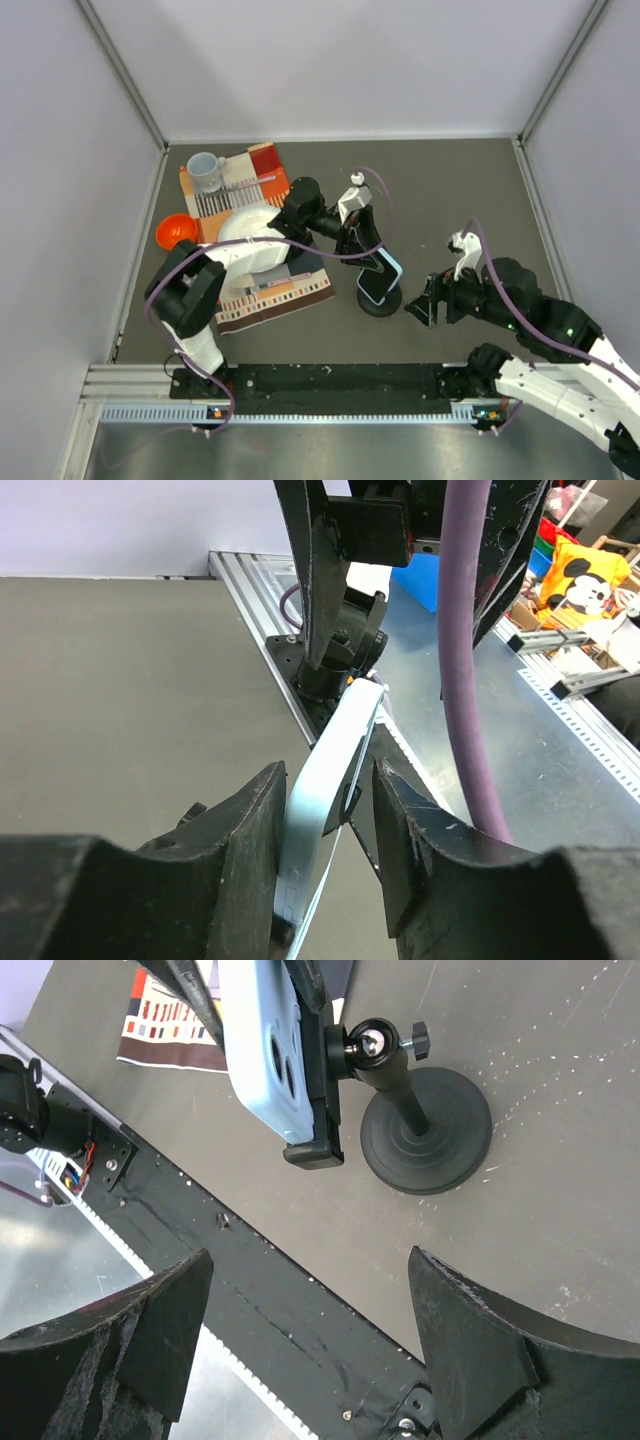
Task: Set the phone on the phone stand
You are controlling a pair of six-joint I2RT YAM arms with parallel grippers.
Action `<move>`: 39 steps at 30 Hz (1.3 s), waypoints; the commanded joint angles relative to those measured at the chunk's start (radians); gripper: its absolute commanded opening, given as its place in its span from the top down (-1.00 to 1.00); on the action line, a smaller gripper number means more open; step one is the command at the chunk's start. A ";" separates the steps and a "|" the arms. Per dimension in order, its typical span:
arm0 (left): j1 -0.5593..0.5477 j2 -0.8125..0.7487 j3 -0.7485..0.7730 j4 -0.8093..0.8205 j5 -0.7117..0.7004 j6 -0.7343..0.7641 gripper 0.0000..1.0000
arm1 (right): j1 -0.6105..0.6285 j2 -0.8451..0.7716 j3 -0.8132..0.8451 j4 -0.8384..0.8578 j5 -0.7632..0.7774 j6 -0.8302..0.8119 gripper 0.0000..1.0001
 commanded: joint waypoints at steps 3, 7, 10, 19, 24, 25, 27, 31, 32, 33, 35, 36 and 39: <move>-0.008 0.036 0.052 0.140 0.068 -0.094 0.29 | -0.007 -0.002 -0.004 0.017 -0.006 -0.010 -0.58; -0.006 0.049 0.066 0.154 0.055 -0.120 0.57 | -0.007 -0.005 -0.005 0.019 -0.004 -0.016 -0.58; 0.001 0.035 0.054 0.142 0.003 -0.100 0.79 | -0.007 -0.015 -0.007 0.017 -0.003 -0.018 -0.58; 0.049 -0.072 0.107 -0.256 -0.341 0.212 1.00 | -0.006 -0.058 -0.010 0.019 0.013 -0.016 -0.58; 0.127 -0.074 0.171 -0.283 -0.627 0.205 1.00 | -0.006 -0.075 -0.011 0.020 0.019 -0.009 -0.58; 0.133 -0.071 0.185 -0.295 -0.668 0.208 1.00 | -0.007 -0.075 -0.010 0.020 0.019 -0.010 -0.58; 0.152 -0.053 0.236 -0.320 -0.814 0.216 1.00 | -0.007 -0.075 -0.011 0.019 0.019 -0.007 -0.57; 0.199 -0.011 0.264 -0.234 -0.938 0.147 1.00 | -0.006 -0.077 -0.014 0.022 0.019 -0.007 -0.58; 0.222 0.016 0.283 -0.222 -0.933 0.140 1.00 | -0.007 -0.077 -0.014 0.022 0.019 -0.007 -0.58; 0.230 0.035 0.303 -0.216 -0.924 0.135 1.00 | -0.007 -0.077 -0.014 0.022 0.019 -0.007 -0.57; 0.262 0.121 0.392 -0.152 -0.729 0.104 1.00 | -0.007 -0.078 -0.018 0.023 0.019 -0.007 -0.57; 0.273 0.159 0.427 -0.107 -0.649 0.031 1.00 | -0.007 -0.077 -0.016 0.023 0.019 -0.007 -0.58; 0.288 0.288 0.569 -0.042 -0.475 -0.038 1.00 | -0.007 -0.074 -0.014 0.025 0.019 -0.009 -0.57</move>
